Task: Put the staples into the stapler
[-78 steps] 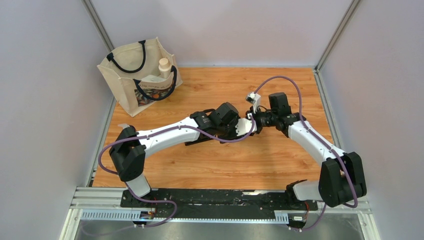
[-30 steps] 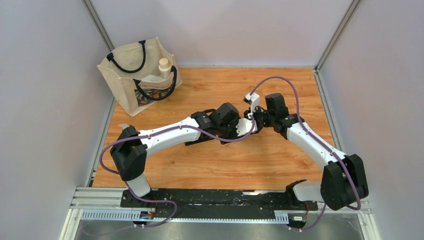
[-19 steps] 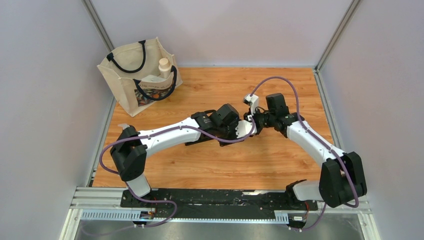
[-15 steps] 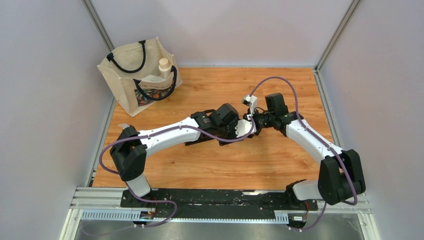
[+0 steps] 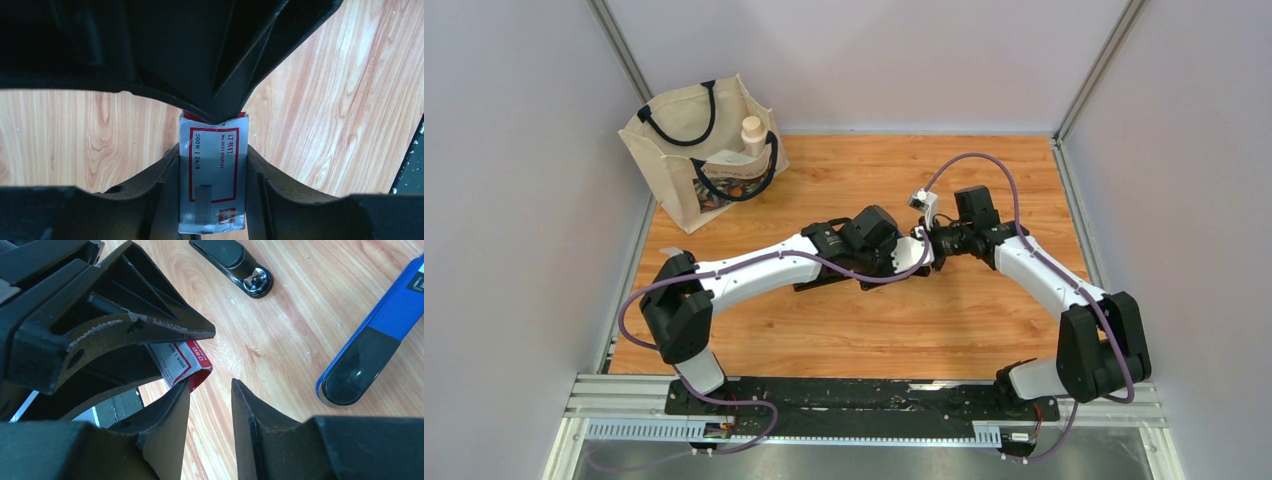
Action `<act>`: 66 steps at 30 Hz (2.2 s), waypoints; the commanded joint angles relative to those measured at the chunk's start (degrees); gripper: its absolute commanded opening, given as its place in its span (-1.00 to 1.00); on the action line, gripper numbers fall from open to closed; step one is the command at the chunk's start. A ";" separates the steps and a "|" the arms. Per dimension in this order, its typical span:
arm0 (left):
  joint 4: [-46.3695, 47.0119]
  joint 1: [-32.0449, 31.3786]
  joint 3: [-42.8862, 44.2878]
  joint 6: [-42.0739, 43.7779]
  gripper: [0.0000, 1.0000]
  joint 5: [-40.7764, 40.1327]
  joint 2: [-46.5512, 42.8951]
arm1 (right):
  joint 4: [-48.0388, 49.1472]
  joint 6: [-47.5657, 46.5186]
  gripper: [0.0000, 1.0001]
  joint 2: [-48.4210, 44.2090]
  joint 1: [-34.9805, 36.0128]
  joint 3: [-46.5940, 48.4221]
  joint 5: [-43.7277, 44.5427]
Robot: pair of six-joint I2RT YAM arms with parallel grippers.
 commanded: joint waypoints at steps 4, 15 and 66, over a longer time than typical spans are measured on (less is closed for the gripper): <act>4.51 0.35 0.08 -1.80 -0.60 1.94 -2.47 | 6.97 5.62 -0.21 -0.20 0.53 -0.11 -2.44; 6.70 0.53 -1.15 -2.59 -0.72 1.50 -4.40 | 10.93 11.07 -0.24 2.78 -3.16 -0.81 -7.88; 7.14 4.04 -5.19 -2.16 -0.77 22.05 -9.76 | 7.33 3.69 0.10 -6.61 -8.08 -1.07 1.45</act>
